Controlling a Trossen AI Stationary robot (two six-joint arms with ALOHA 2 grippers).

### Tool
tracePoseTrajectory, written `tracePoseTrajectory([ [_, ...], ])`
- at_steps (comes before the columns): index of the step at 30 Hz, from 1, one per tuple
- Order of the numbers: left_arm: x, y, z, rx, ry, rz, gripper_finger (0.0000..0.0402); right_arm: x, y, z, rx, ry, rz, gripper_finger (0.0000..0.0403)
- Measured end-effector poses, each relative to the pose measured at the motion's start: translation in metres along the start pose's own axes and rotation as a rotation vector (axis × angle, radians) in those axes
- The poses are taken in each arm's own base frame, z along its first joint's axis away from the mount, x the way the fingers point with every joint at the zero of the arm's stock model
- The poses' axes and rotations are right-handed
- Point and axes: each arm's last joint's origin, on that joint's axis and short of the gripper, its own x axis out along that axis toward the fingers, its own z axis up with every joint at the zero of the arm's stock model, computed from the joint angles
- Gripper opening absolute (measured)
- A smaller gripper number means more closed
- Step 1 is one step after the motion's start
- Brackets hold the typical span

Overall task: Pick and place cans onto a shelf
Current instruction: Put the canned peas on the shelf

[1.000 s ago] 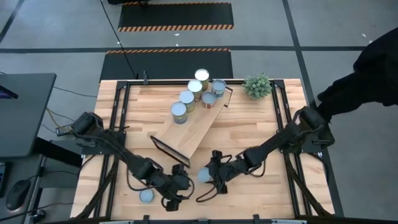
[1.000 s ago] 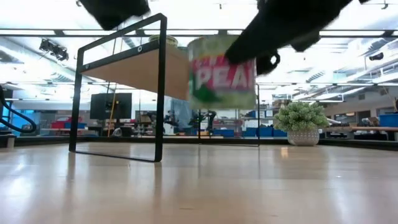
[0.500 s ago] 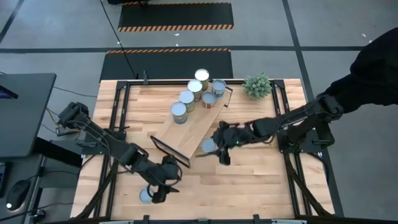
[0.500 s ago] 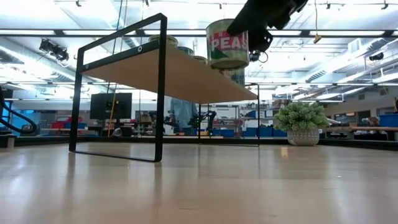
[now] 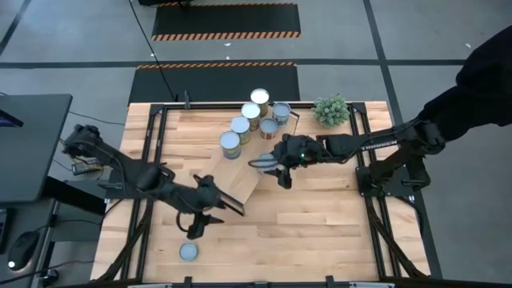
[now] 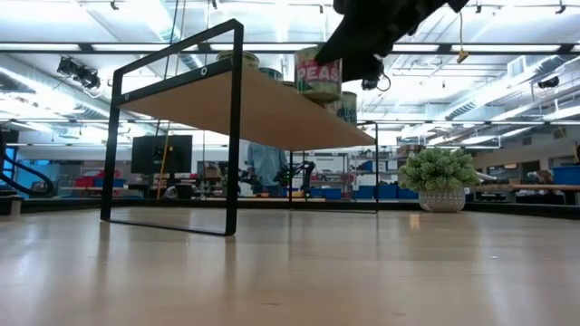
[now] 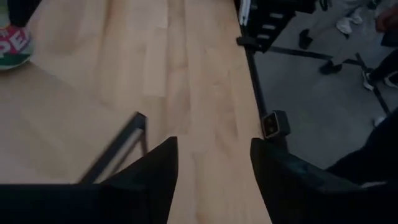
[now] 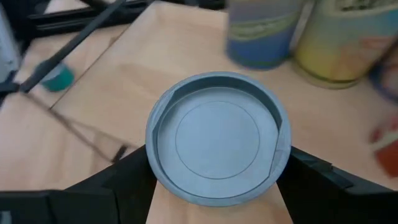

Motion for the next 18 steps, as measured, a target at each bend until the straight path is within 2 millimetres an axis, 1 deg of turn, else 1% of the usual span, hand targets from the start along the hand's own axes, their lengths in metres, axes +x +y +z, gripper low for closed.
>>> tracePoseTrajectory([
  [5, -0.007, 0.012, 0.004, 0.009, -0.006, 0.033, 0.0205, 0.004, -0.015, 0.003, 0.009, -0.012, -0.055, 0.0292],
  [10, -0.010, 0.020, 0.006, 0.010, -0.002, 0.046, 0.0205, 0.007, -0.023, 0.003, 0.004, -0.009, -0.073, 0.0296],
  [18, -0.010, 0.020, 0.006, 0.018, 0.007, 0.037, 0.0205, 0.015, -0.027, 0.000, -0.009, 0.009, -0.080, 0.0341],
])
